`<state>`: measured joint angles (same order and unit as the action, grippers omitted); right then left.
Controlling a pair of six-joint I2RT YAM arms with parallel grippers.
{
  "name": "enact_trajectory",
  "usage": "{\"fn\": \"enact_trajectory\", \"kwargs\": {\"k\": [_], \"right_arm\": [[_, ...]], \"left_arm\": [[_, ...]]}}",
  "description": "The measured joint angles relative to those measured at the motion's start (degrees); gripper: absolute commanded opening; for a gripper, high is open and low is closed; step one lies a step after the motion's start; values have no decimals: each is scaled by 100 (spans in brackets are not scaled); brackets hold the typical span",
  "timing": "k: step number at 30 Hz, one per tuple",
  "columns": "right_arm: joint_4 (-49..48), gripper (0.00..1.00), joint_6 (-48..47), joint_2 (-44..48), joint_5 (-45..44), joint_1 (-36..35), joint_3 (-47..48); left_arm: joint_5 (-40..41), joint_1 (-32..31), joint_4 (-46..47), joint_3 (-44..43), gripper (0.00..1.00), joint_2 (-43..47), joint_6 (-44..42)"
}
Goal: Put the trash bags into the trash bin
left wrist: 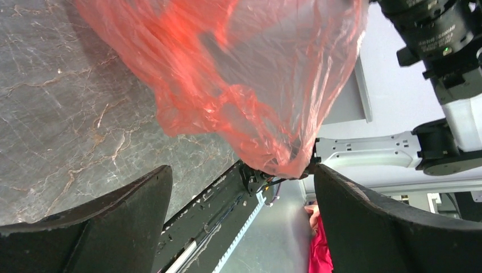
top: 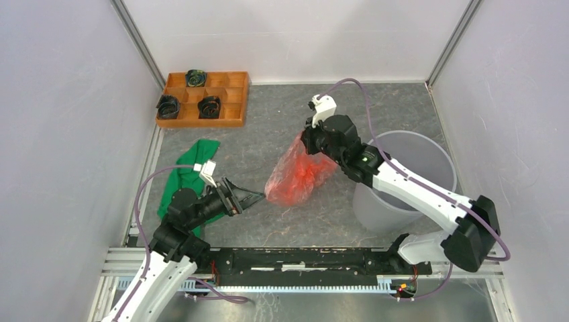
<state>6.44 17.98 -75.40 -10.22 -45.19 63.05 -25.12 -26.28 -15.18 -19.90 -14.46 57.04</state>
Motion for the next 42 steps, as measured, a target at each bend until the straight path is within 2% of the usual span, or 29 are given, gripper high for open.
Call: {"fn": "enact_trajectory", "kwargs": {"k": [4, 9, 13, 18, 22, 25, 30, 36, 42], "right_arm": [[-33, 0, 7, -463, -205, 9, 332], [-33, 0, 2, -916, -396, 57, 619], [-31, 0, -7, -1132, -525, 103, 761], [-28, 0, -24, -1287, -601, 151, 879], [-33, 0, -22, -1290, -612, 162, 892], [-33, 0, -22, -1290, -520, 170, 892], [-42, 0, -20, -1182, -354, 173, 822], [-31, 0, -31, -632, -81, 170, 378], [9, 0, -160, -258, 118, 170, -26]], "left_arm": [[22, -2, -81, -155, 100, -219, -291], [1084, -9, -651, -719, 100, -363, -608], [1746, -9, -743, -761, 100, -227, -634], [1729, -9, -116, -330, 100, -151, -494], [1471, -9, 341, -52, 100, -817, -435], [1384, -9, 533, -9, 92, -1432, -433], [1447, -9, 815, -7, 71, -2039, -354], [1661, -9, 1141, -20, 59, -2472, -282], [1725, -9, 1429, -22, 33, -2872, -219]]}}
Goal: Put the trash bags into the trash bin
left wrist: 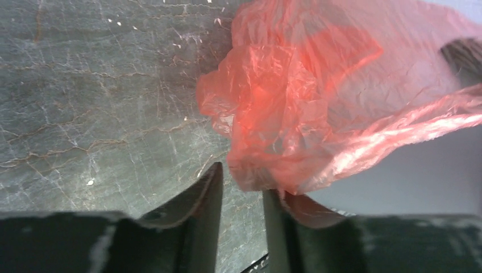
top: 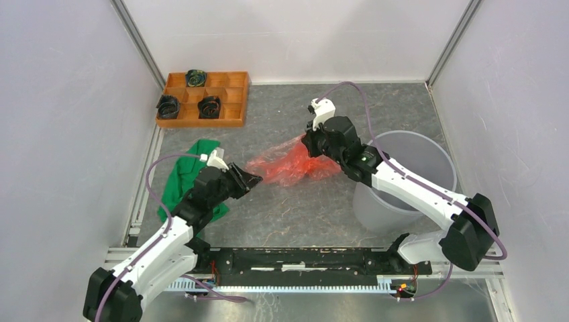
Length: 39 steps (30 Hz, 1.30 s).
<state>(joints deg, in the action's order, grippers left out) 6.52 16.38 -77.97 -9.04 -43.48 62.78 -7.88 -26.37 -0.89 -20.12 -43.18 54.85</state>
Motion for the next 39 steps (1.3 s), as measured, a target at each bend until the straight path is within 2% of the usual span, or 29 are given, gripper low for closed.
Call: {"fn": "enact_trajectory", "kwargs": {"k": [4, 10, 12, 14, 18, 21, 24, 29, 33, 36, 39], "right_arm": [[24, 0, -133, 125, 236, 0, -236], [85, 0, -282, 162, 590, 0, -289], [87, 0, -299, 260, 651, 0, -369], [92, 0, -302, 361, 693, 0, -452], [107, 0, -299, 595, 754, 2, -560], [85, 0, -297, 741, 763, 0, -573], [57, 0, -295, 820, 780, 2, -595], [39, 0, -295, 828, 813, 0, -625], [2, 0, -295, 785, 824, 0, -627], [-42, 0, -302, 678, 824, 2, -627], [-63, 0, -343, 505, 793, 0, -625]], "left_arm": [[214, 0, -46, -79, 24, -33, 20], [612, 0, -201, -702, 6, -33, -151], [772, 0, -254, -903, 5, -33, -232], [883, 0, -286, -1003, 12, -33, -262], [911, 0, -317, -892, 48, -20, -216], [894, 0, -278, -540, 65, 118, -50], [887, 0, -267, -216, 73, 315, 83], [905, 0, -70, -164, 74, 286, 111], [914, 0, 92, -291, 68, -190, 107], [918, 0, 219, -393, 50, -619, 98], [949, 9, 260, -516, 26, -857, -28]]}}
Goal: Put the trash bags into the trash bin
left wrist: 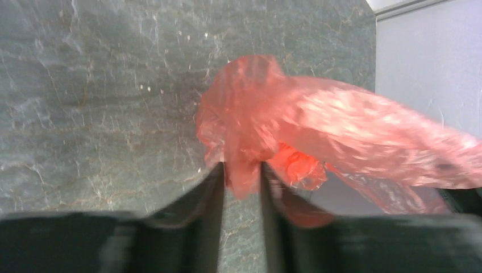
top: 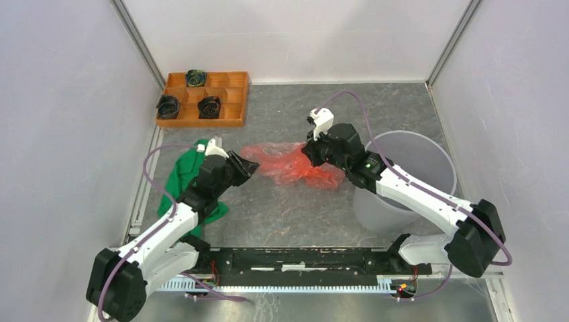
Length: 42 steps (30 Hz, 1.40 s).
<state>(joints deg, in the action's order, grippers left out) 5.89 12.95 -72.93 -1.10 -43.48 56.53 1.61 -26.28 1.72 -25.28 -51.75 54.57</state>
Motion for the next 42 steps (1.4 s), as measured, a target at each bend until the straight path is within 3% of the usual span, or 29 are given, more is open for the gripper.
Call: {"fn": "enact_trajectory", "kwargs": {"k": [2, 3, 6, 11, 13, 15, 18, 19, 21, 26, 27, 29, 33, 38, 42], "right_arm": [[2, 0, -61, -153, -66, 2, 26], [22, 0, -107, -267, -127, 2, 76], [350, 0, -284, -649, -330, 20, 575], [984, 1, -680, -986, -494, 44, 2308], [769, 6, -817, -708, -302, 48, 2717], [273, 12, -883, -74, 7, 52, 2518], [-817, 6, -925, 1121, 439, 50, 1486], [-1246, 1, -916, 1517, 540, 46, 1029], [-1897, 1, -787, 1902, 651, 39, 258], [-1952, 1, -350, 931, 1016, 42, -1029], [-1443, 1, -262, 645, 1038, 37, -1064], [-1497, 1, -238, 603, 1158, 13, -1054], [-590, 1, -400, 688, 1161, -66, -448], [-337, 2, -577, 964, 1139, -74, 319], [-396, 2, -616, 1423, 1106, -76, 262]], "left_arm": [[50, 48, -31, -201, 5, -136, -162], [90, 92, -39, -323, 2, -197, -205], [136, 402, -315, -992, 2, -361, -472], [-269, 1040, -767, -2883, 2, -411, -1023], [-656, 1084, -684, -3687, 2, -284, -1263], [-986, 1078, -472, -4089, 2, 68, -1427], [-1123, 1067, -317, -4059, 2, 807, -1572], [-1086, 1067, -297, -3928, 2, 1084, -1609], [-918, 1067, -339, -3390, 2, 1543, -1633], [-592, 1069, -1261, -1213, 2, 1720, -1513], [-601, 1069, -1587, -861, 2, 1622, -1469], [-608, 1067, -2284, -557, 2, 1569, -1438], [-472, 1067, -3121, -1432, 2, 1554, -1545], [-321, 1069, -2907, -3436, 2, 1563, -1847], [-295, 1069, -2686, -3530, 2, 2109, -1860]]}}
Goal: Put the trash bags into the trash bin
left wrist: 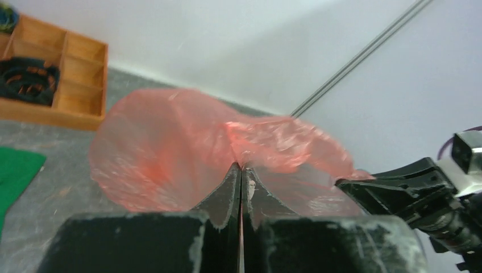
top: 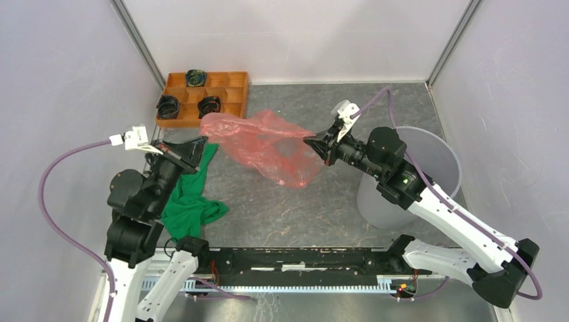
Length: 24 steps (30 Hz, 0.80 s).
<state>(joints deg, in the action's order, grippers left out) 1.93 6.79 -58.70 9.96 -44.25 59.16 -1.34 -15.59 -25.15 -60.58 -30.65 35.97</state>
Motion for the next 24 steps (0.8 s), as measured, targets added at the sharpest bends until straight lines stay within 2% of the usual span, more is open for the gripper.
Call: {"fn": "enact_trajectory", "kwargs": {"k": [4, 8, 11, 16, 19, 24], "right_arm": [[-98, 2, 98, 13, 59, -31, -503], [387, 3, 125, -457, 50, -109, -704], [651, 4, 59, -472, 0, -149, -686], [636, 5, 39, -273, -57, -190, -603], [588, 19, 42, -223, -90, -256, -614], [848, 53, -201, -271, -341, -575, -636]], "left_arm": [[214, 0, -297, 575, 2, 192, 2], [433, 0, -1040, 721, 2, 0, -133], [446, 0, -1434, 70, 2, -238, -439], [334, 0, -1279, -1121, 2, -367, -763], [98, 0, -1204, -1224, 2, -229, -809], [-284, -2, -1250, -1141, 2, -293, -817]]}}
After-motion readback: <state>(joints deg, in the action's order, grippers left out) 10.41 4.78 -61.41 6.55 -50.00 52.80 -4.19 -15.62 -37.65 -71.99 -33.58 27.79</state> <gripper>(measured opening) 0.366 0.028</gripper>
